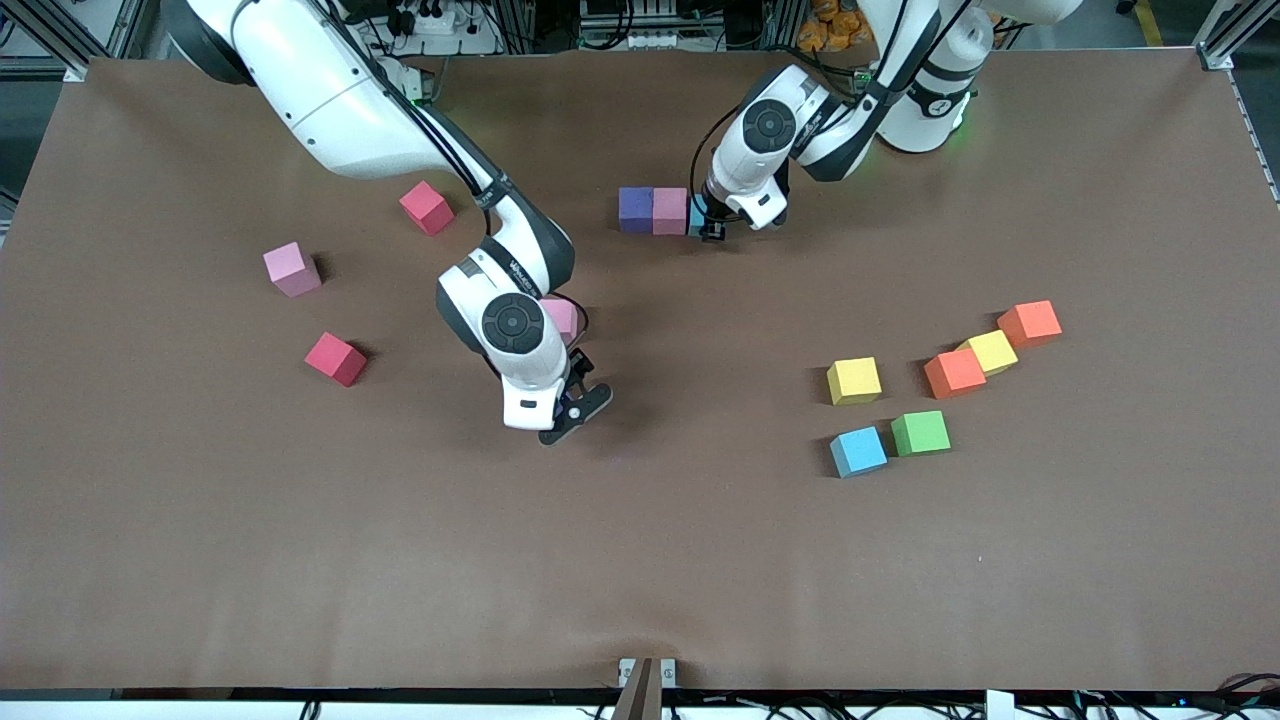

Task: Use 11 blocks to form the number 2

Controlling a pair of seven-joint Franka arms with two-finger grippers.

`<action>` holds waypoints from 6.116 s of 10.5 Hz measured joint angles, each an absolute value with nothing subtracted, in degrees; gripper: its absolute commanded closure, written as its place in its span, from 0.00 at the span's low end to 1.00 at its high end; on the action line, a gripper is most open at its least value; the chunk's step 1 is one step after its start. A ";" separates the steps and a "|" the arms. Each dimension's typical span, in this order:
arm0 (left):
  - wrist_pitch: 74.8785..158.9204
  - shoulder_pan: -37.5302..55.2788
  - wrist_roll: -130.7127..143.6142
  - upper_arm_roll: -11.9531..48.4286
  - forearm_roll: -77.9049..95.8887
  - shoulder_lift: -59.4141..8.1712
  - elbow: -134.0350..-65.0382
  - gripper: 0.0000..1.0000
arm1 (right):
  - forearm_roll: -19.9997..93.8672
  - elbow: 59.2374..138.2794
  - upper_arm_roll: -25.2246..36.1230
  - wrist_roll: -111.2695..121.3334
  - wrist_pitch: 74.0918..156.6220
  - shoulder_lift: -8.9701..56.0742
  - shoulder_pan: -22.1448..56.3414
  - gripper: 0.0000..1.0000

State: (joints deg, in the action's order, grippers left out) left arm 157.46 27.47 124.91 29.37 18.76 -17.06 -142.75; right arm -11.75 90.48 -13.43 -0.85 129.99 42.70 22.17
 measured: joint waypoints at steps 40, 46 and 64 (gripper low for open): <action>146.77 28.02 124.99 28.22 8.24 -17.82 -135.03 0.00 | -9.13 87.35 -14.04 -15.84 129.87 42.32 27.61 1.00; 136.64 25.60 124.78 28.40 8.03 -16.13 -129.03 0.00 | -8.87 87.35 -15.46 -20.61 129.12 42.32 27.66 1.00; 126.55 8.48 45.29 16.56 -1.74 -14.71 -119.84 0.00 | -9.56 87.66 -19.98 -65.83 127.67 41.99 43.03 1.00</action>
State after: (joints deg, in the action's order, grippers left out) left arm 126.55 8.48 45.29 16.56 -1.74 -14.71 -119.84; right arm -9.56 87.66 -19.98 -65.83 127.67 41.99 43.03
